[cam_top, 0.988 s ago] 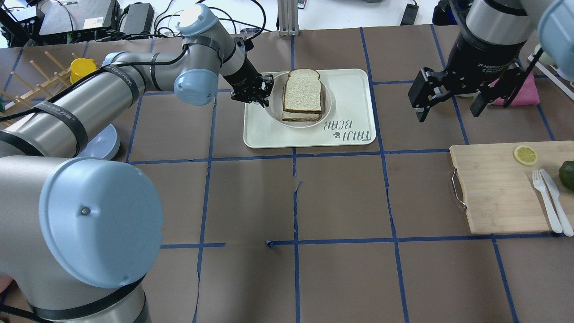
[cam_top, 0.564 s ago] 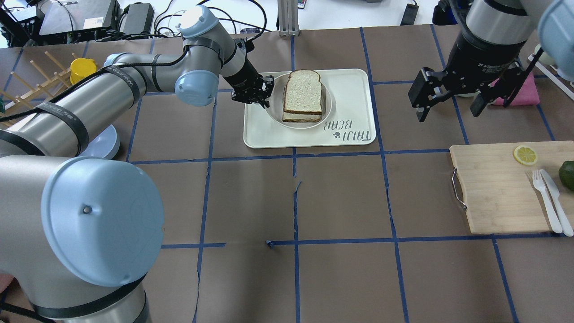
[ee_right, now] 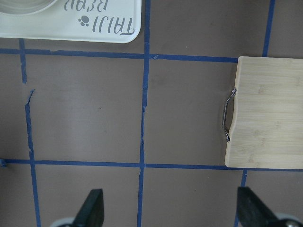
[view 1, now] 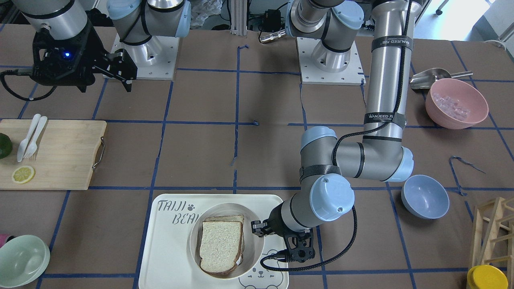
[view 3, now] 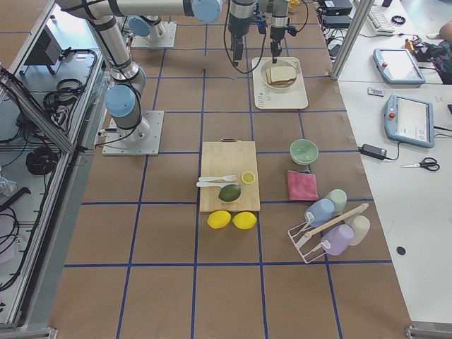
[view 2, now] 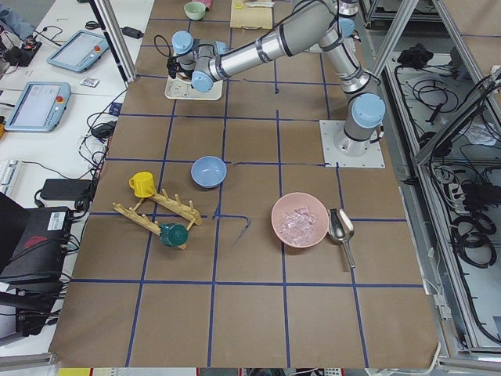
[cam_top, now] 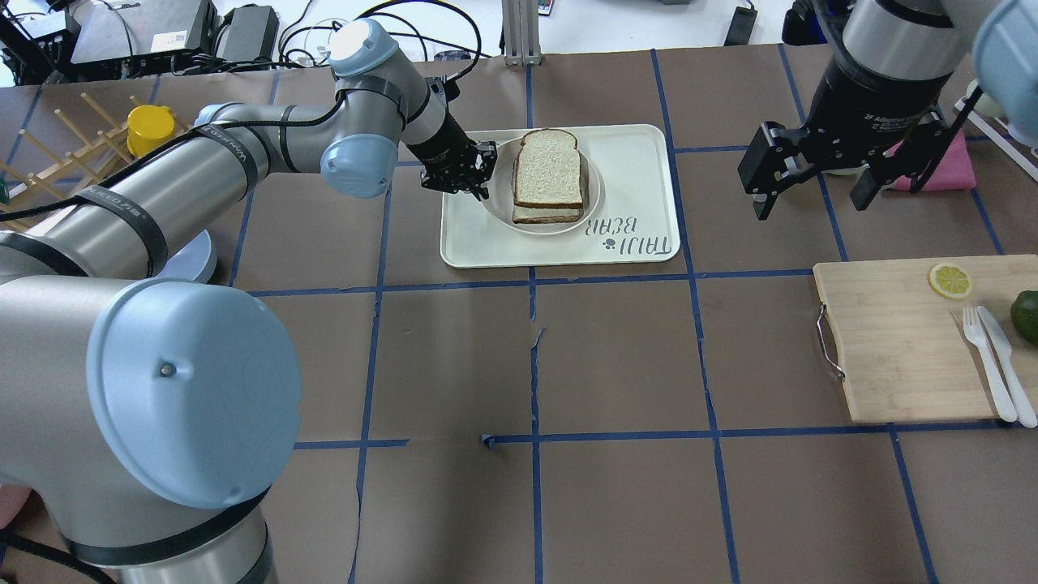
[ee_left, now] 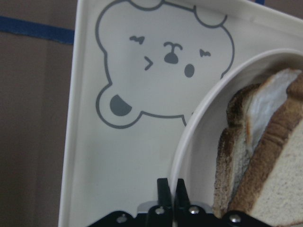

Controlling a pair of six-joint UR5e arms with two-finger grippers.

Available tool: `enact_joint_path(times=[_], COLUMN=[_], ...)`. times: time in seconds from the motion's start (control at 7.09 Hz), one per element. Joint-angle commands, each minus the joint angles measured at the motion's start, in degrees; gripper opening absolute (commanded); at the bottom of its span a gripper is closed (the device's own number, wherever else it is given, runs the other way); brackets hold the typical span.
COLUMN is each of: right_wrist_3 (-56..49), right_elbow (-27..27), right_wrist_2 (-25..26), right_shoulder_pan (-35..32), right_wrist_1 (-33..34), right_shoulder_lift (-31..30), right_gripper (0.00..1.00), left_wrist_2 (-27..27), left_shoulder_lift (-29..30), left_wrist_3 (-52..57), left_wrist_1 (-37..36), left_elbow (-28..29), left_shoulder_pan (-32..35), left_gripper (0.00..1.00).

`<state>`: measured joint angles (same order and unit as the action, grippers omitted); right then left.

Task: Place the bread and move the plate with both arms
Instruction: 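Settle the plate on the tray and open the left gripper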

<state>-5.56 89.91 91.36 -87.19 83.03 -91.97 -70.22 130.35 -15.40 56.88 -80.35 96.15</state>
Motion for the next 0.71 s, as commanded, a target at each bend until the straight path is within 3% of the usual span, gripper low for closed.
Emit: enact_joint_path(times=[0.0,0.14,0.56], right_wrist_3=[-0.32,0.02,0.02], right_elbow=[0.00,0.00,0.26], right_wrist_2=[-0.22,-0.30,-0.48], right_shoulder_pan=[0.00,0.00,0.00], right_wrist_1=[0.03,-0.06,-0.23], right_shoulder_lift=[0.04,0.04,-0.05], right_gripper=[1.00,1.00,1.00], left_wrist_2=[0.09,0.00,-0.44], left_shoulder_lift=[0.52,0.35,-5.16], left_wrist_3=[-1.55,-1.56,-0.87], left_wrist_1=[-0.10,-0.36,1.21], left_elbow=[-0.07,0.02,0.81], left_shoulder_pan=[0.09,0.09,1.75], left_gripper=[0.83,0.99,1.00])
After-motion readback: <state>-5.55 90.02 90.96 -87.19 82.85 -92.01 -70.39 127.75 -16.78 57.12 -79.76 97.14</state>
